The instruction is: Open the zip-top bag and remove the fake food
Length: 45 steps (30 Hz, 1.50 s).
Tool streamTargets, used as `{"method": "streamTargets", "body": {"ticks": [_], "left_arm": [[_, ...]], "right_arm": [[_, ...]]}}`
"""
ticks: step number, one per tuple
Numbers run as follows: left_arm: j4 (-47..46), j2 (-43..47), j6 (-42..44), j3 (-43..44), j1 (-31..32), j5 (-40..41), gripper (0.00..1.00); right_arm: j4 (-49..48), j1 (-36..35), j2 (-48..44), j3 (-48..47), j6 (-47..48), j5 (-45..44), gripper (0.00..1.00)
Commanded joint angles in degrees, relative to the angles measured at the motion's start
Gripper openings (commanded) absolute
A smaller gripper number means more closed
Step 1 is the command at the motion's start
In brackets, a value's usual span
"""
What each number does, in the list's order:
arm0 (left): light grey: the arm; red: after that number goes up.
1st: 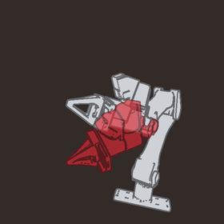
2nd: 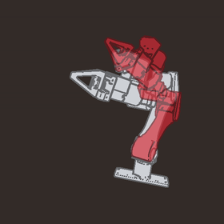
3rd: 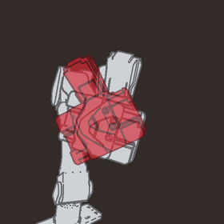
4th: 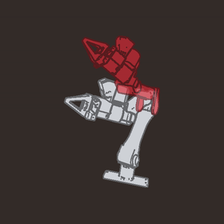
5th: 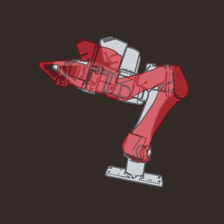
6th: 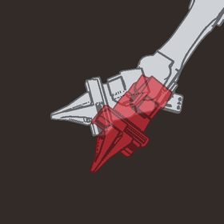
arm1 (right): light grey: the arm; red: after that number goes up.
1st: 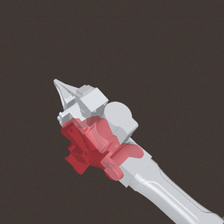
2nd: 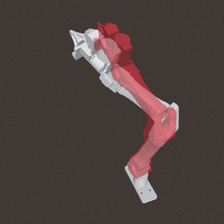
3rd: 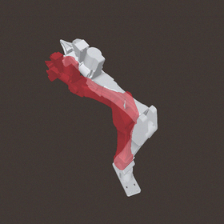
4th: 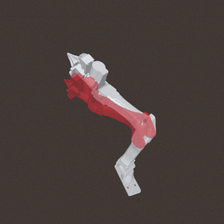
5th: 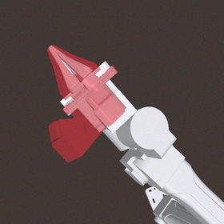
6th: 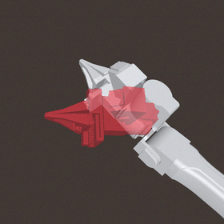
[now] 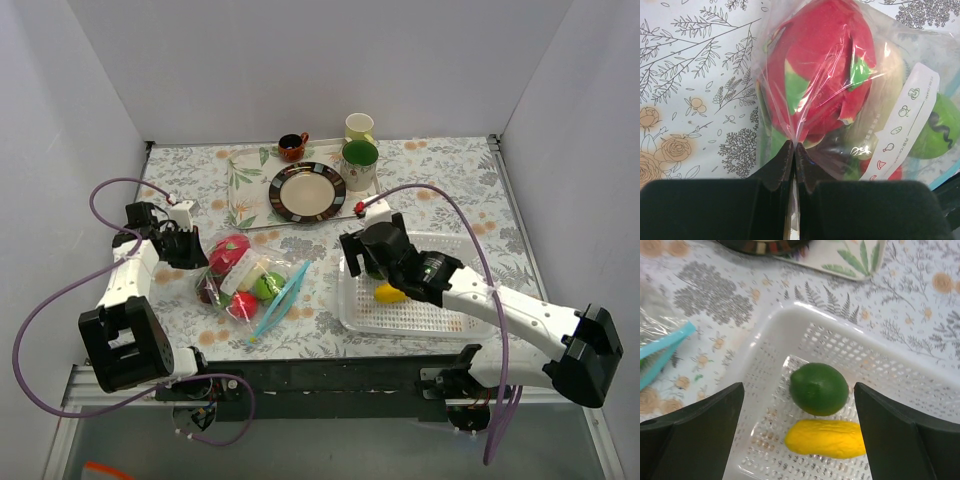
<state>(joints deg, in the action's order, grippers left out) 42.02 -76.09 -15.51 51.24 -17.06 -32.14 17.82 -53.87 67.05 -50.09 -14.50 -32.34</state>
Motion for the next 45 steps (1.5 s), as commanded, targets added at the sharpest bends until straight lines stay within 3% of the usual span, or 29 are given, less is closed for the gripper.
{"method": "streamTargets", "body": {"ticks": [1,4,9,10,14,18,22,30,36,42,45], "left_arm": [[-1.3,-0.5,-0.3,0.5,0.1,0.6,0.0],[-1.8,-1.1,-0.3,0.6,0.2,0.9,0.0],[-2.6,-2.0,-0.2,0.5,0.1,1.6,0.0],[-2.7,-2.2,-0.3,0.4,0.1,1.5,0.0],[-2.8,-2.5,-0.7,0.4,0.2,0.9,0.0],[-2.7,-2.3,-0.6,0.3,0.4,1.0,0.0],[-2.7,-2.1,-0.4,-0.1,0.4,1.1,0.0],[-2.6,-1.6,0.6,-2.2,0.9,0.8,0.0],[-1.7,-1.6,2.9,-3.6,1.1,0.9,0.0],[-0.7,-2.4,4.1,-4.2,1.2,-0.2,0.0],[-0.8,-2.6,4.3,-4.0,1.2,0.0,0.0]], "right_arm": [[-2.4,-5.7,3.4,-7.0,4.0,3.1,0.98],[-9.2,-12.4,5.2,-5.8,9.4,7.0,0.95],[-16.8,-17.6,10.0,-2.0,11.0,13.9,0.73],[-19.9,-17.8,11.9,-1.5,10.7,15.4,0.72],[-25.7,-17.8,16.0,-0.3,10.0,20.2,0.76],[-29.1,-17.8,22.1,-1.8,10.7,23.7,0.92],[-29.7,-17.7,28.2,-5.5,11.3,24.8,0.98],[-38.4,-16.4,36.8,-8.8,12.1,21.4,0.98],[-47.3,-16.2,38.0,-8.4,14.4,18.4,0.98],[-45.4,-16.1,42.1,-13.5,15.6,18.2,0.98],[-44.9,-15.8,42.6,-13.4,13.7,20.8,0.91]]}}
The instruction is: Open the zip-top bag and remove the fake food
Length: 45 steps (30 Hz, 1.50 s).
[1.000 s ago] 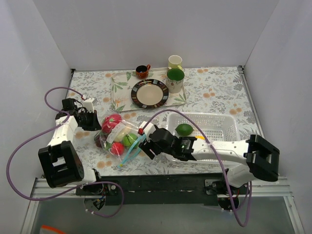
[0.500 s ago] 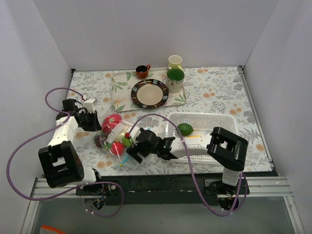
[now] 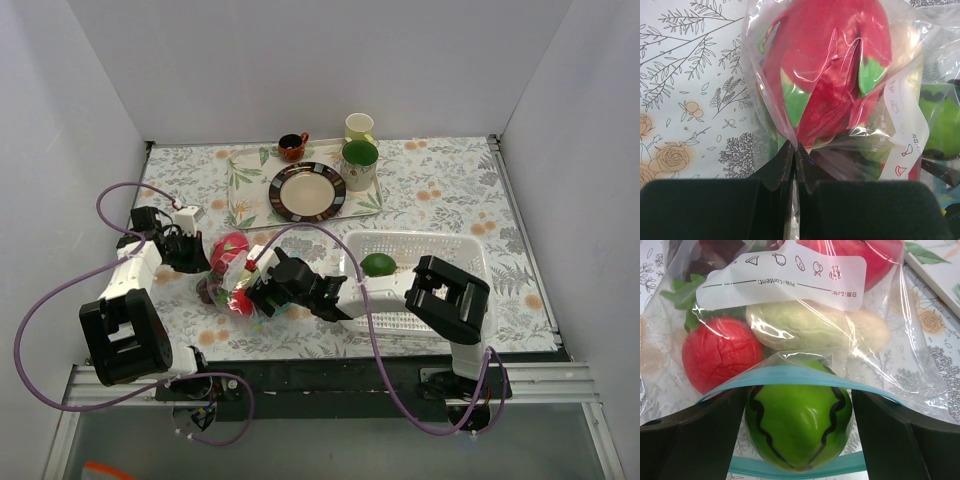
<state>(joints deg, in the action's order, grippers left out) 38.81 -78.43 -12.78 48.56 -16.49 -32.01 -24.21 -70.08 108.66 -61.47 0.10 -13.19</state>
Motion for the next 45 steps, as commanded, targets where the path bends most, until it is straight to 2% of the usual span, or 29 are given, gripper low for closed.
{"method": "streamTargets", "body": {"ticks": [1,6,8,10,12,15,19,20,21,23,24,27,31,36,41,45], "left_arm": [[2.4,-0.2,1.7,-1.2,0.7,-0.1,0.0],[2.4,-0.2,1.7,-0.3,0.6,0.4,0.0],[2.4,-0.1,1.6,-0.1,0.6,0.4,0.0],[2.5,-0.1,1.5,0.0,0.6,0.5,0.0],[2.4,-0.1,1.4,0.0,0.7,0.3,0.0],[2.8,0.1,0.9,0.4,0.7,-0.3,0.0],[3.2,0.6,0.7,1.1,0.6,-0.2,0.0],[3.3,0.8,0.7,1.1,0.7,-0.2,0.0],[3.4,0.9,0.7,1.4,0.7,0.0,0.0],[3.4,1.1,0.7,1.6,0.6,0.3,0.0],[3.2,1.2,0.6,1.7,0.7,0.3,0.0],[2.9,1.2,0.2,2.2,0.6,0.5,0.0],[2.5,0.9,-0.2,3.0,0.7,1.2,0.0],[2.6,0.1,-0.8,4.9,0.6,0.9,0.0],[4.0,0.0,-1.3,6.0,0.6,-1.2,0.0],[4.2,0.1,-2.3,6.0,1.0,-3.1,0.0]], "right_arm": [[-2.9,0.5,0.9,-1.6,-1.3,3.2,0.89],[-1.1,1.2,-0.5,1.3,-3.0,4.9,0.71],[-0.8,1.2,-1.3,2.7,-3.4,5.0,0.7],[1.3,1.2,-1.9,3.3,-3.5,4.6,0.72],[2.8,1.2,-1.5,3.2,-3.6,4.1,0.82],[3.9,1.2,-1.3,3.4,-3.6,3.4,0.91],[5.7,1.2,-0.8,2.5,-3.7,3.4,0.94],[5.9,1.2,-0.8,2.4,-3.7,3.7,0.93],[6.2,1.2,-0.8,2.4,-3.5,4.1,0.82],[5.6,1.3,-2.6,3.1,-3.4,4.6,0.71],[5.2,1.2,-3.4,3.5,-3.5,4.5,0.6],[6.2,1.2,-8.3,4.5,-3.4,3.3,0.42],[7.6,1.2,-18.9,7.4,-2.9,1.3,0.39],[10.3,1.4,-35.8,13.7,-2.9,-3.3,0.4],[14.4,4.1,-49.4,22.3,-6.2,-16.6,0.43],[21.7,10.7,-54.2,28.2,-16.5,-24.6,0.29]]}}
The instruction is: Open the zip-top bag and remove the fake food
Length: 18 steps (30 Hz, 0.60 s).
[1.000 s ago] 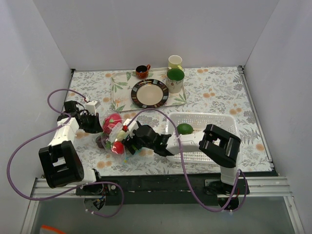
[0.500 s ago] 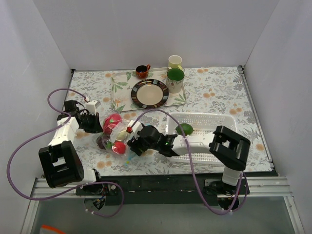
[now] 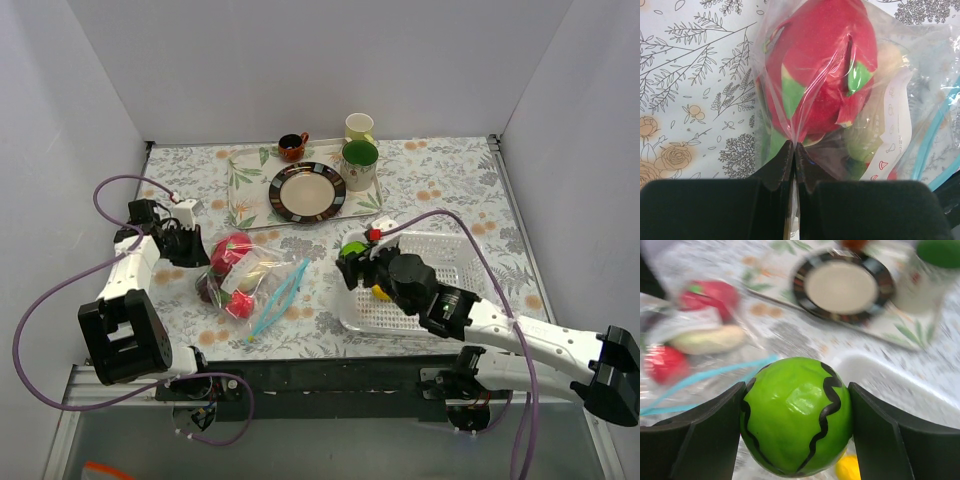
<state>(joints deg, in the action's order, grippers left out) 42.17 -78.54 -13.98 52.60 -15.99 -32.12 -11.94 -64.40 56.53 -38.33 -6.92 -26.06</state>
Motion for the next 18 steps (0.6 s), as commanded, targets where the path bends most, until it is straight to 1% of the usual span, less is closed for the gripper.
{"method": "streamTargets", "body": {"ticks": [1,2,3,4,5,7,8,9,11,13,16,18], "left_arm": [[0.8,0.1,-1.4,2.3,0.9,-3.0,0.0],[0.8,-0.2,-1.6,2.4,1.5,-2.7,0.0],[0.8,-0.4,-1.9,2.6,1.8,-2.4,0.0],[0.8,-0.5,-2.0,2.9,2.0,-2.1,0.0],[0.8,-0.5,-2.1,2.9,2.6,-1.5,0.0],[0.9,-0.4,-2.5,3.1,2.7,-1.2,0.0],[1.1,-0.3,-2.4,3.2,2.9,-0.8,0.0],[1.2,-0.1,-2.5,3.2,2.9,-0.7,0.0],[1.6,0.2,-2.3,3.2,2.8,-0.4,0.0],[1.9,0.5,-2.1,3.1,2.8,0.2,0.0],[1.3,0.5,-1.6,2.2,2.8,1.7,0.0],[1.3,0.4,-1.6,2.2,2.8,2.1,0.0]], "right_arm": [[10.9,6.9,-2.3,5.5,-11.3,-13.1,0.27],[14.7,7.5,-1.7,5.5,-12.8,-14.6,0.24],[16.6,8.1,-1.0,5.1,-15.6,-17.5,0.24],[18.8,8.2,0.1,4.4,-16.8,-18.7,0.27],[20.3,8.3,2.6,2.3,-17.2,-18.8,0.4],[23.0,8.3,5.3,-0.6,-15.8,-17.1,0.63],[23.7,8.2,7.9,-3.7,-14.8,-16.6,0.82],[24.0,8.2,8.8,-5.6,-13.7,-14.1,0.88],[22.2,7.3,10.5,-8.2,-9.9,-12.2,0.98],[17.9,5.6,11.1,-11.1,-7.2,-9.3,0.98],[14.2,4.4,13.0,-14.4,-4.9,-3.7,0.98],[15.3,3.9,16.5,-16.9,-3.7,-0.7,0.98]]}}
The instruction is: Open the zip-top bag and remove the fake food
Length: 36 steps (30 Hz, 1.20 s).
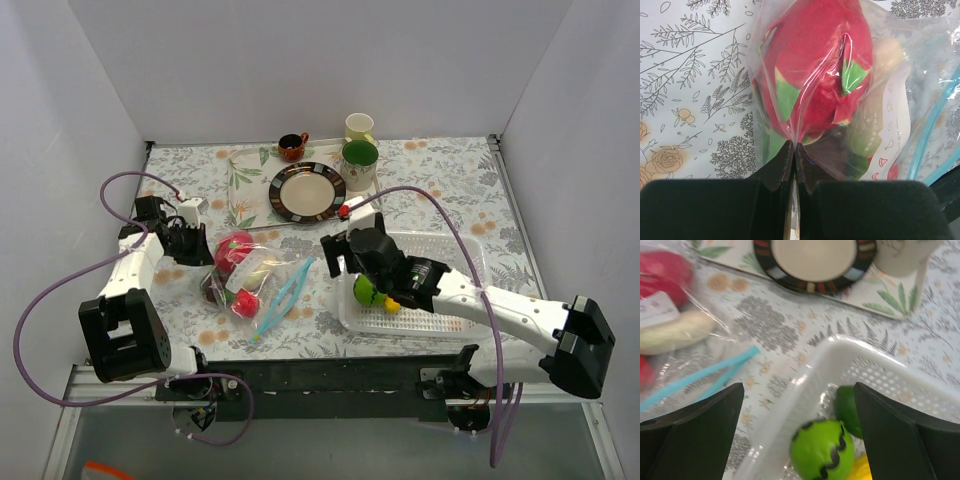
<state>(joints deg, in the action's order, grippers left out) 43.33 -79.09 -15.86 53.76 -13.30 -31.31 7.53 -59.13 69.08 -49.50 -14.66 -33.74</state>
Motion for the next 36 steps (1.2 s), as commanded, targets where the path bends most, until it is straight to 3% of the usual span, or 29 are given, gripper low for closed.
{"method": "streamTargets", "body": {"ticks": [1,4,7,10,14,17,29,36], "left_arm": [[0.2,0.9,0.3,1.0,0.2,1.2,0.0],[-0.1,1.0,0.2,0.9,0.1,1.0,0.0],[-0.4,0.9,0.4,0.6,0.1,1.2,0.0],[-0.9,-0.3,0.5,0.3,0.1,1.3,0.0],[-3.6,-2.1,0.1,0.2,0.2,2.8,0.0],[-4.5,-4.1,0.1,0.3,0.1,3.4,0.0],[-5.8,-3.0,0.6,-2.8,1.6,4.6,0.0],[-6.1,-2.9,0.7,-3.9,2.2,4.4,0.0]], "right_arm": [[-4.0,-2.6,5.2,-7.4,4.8,6.3,0.98],[-2.5,-3.6,8.4,-9.0,5.4,4.9,0.98],[-11.4,-6.3,8.1,-5.8,10.6,10.4,0.98],[-11.8,-9.2,12.4,-7.1,13.7,12.2,0.97],[-12.7,-10.5,19.7,-6.8,12.8,15.1,0.76],[-17.3,-11.2,22.5,-5.4,11.9,17.2,0.67],[-20.3,-11.4,31.0,-11.9,11.6,19.6,0.68],[-21.2,-11.3,31.6,-12.5,10.5,20.4,0.63]]}}
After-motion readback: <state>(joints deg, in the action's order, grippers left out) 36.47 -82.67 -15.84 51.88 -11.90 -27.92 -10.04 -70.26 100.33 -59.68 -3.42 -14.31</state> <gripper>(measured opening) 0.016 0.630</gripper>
